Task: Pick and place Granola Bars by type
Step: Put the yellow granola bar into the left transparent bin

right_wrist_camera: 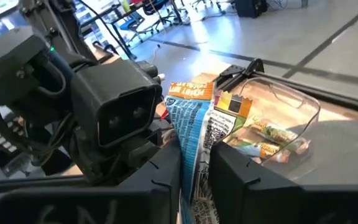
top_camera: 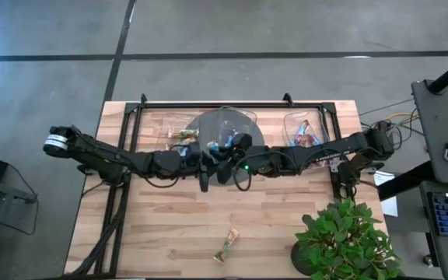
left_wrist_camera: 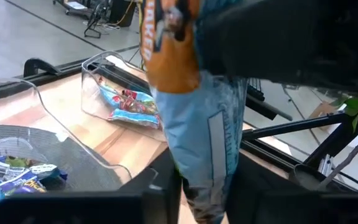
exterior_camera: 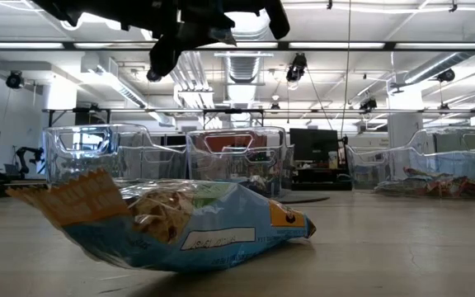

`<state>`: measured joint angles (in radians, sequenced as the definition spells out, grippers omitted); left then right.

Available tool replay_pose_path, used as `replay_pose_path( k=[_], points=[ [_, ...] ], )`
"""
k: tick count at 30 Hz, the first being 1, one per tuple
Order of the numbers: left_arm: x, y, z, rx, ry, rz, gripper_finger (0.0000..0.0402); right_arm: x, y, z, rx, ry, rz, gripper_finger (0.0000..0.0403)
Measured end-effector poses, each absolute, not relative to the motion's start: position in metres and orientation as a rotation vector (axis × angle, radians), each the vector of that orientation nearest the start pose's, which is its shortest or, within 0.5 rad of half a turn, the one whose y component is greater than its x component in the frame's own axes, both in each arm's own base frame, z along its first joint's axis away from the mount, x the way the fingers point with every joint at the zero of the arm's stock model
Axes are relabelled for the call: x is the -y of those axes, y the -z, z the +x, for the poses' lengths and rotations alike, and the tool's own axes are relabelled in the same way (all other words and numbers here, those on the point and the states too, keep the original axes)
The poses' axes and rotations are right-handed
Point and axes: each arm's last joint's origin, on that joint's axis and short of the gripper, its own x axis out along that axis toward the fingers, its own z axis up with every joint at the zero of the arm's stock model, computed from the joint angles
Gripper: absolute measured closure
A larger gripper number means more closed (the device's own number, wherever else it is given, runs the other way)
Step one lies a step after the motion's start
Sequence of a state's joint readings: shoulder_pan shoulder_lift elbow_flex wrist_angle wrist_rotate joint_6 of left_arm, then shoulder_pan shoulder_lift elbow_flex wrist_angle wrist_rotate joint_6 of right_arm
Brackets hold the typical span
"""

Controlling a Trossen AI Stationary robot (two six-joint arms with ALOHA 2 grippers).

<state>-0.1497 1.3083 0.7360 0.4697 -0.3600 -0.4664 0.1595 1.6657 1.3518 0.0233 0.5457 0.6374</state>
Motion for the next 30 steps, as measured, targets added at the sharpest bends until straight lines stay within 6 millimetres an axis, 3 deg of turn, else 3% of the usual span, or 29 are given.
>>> replay_pose_path(
  k=[4,8,16,22,26,30],
  points=[
    [0.032,-0.264,0.281,-0.092,-0.240,-0.432,0.0357,-0.046,-0.318,0.382,-0.162,0.471,0.568,0.0308],
    [0.030,-0.266,0.273,-0.158,-0.297,-0.415,0.0360,-0.046,-0.317,0.379,-0.189,0.487,0.577,0.0271],
    [0.018,-0.275,0.226,-0.278,-0.560,-0.361,0.0360,-0.043,-0.328,0.370,-0.156,0.529,0.558,0.0214],
    [-0.008,-0.265,0.179,-0.466,-0.798,-0.438,0.0360,-0.040,-0.329,0.364,-0.186,0.556,0.552,0.0204],
    [-0.027,-0.251,0.171,-0.541,-0.816,-0.557,0.0355,-0.039,-0.326,0.365,-0.193,0.568,0.583,0.0204],
    [-0.044,-0.237,0.172,-0.561,-0.897,-0.578,0.0325,-0.039,-0.323,0.367,-0.202,0.569,0.589,0.0204]
  ],
)
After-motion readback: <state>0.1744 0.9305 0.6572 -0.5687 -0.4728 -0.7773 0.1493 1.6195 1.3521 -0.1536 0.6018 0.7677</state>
